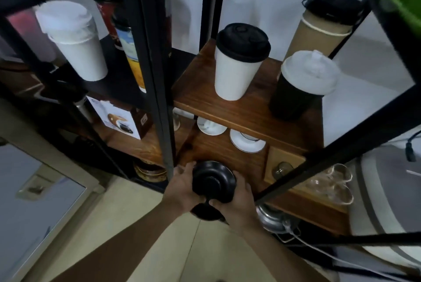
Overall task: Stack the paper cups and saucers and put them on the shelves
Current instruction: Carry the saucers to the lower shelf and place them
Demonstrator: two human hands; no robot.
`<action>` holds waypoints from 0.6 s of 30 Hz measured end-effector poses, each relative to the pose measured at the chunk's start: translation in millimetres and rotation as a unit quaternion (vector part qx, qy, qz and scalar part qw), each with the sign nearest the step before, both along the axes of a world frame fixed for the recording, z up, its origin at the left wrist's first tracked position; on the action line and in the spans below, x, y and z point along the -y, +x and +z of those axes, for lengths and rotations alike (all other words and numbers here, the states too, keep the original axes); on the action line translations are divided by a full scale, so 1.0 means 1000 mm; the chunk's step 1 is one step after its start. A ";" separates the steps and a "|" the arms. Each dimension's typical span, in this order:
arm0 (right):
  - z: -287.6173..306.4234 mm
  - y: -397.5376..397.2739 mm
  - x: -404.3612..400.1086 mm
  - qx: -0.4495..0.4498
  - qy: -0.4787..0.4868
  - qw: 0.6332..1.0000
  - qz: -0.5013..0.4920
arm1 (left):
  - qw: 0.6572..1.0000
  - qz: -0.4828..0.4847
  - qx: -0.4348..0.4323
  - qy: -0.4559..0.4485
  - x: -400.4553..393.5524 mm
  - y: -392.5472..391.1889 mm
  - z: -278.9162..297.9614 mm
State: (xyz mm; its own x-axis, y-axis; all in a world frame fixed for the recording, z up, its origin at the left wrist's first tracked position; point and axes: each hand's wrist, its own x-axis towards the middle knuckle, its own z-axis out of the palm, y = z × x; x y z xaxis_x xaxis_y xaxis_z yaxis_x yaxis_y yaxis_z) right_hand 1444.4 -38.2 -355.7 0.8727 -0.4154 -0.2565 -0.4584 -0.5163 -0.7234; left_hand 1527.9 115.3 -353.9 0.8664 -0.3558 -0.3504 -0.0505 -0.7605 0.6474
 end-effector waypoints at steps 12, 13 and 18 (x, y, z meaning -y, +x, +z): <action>-0.065 0.067 0.038 0.012 -0.089 0.996 -0.023 | 0.999 0.046 0.011 0.013 0.044 0.063 -0.054; -0.068 0.069 0.039 0.012 -0.092 0.995 -0.024 | 0.998 0.053 0.011 0.011 0.046 0.065 -0.057; -0.081 0.078 0.045 0.020 -0.084 0.996 -0.030 | 0.998 0.064 0.022 0.001 0.053 0.074 -0.070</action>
State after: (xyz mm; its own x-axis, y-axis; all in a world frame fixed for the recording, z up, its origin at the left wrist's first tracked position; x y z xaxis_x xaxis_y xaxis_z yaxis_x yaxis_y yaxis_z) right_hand 1522.0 -82.7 -436.2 0.8527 -0.5020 -0.1442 -0.4652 -0.6043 -0.6469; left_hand 1601.9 62.0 -424.3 0.9194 -0.2401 -0.3115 0.0191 -0.7638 0.6452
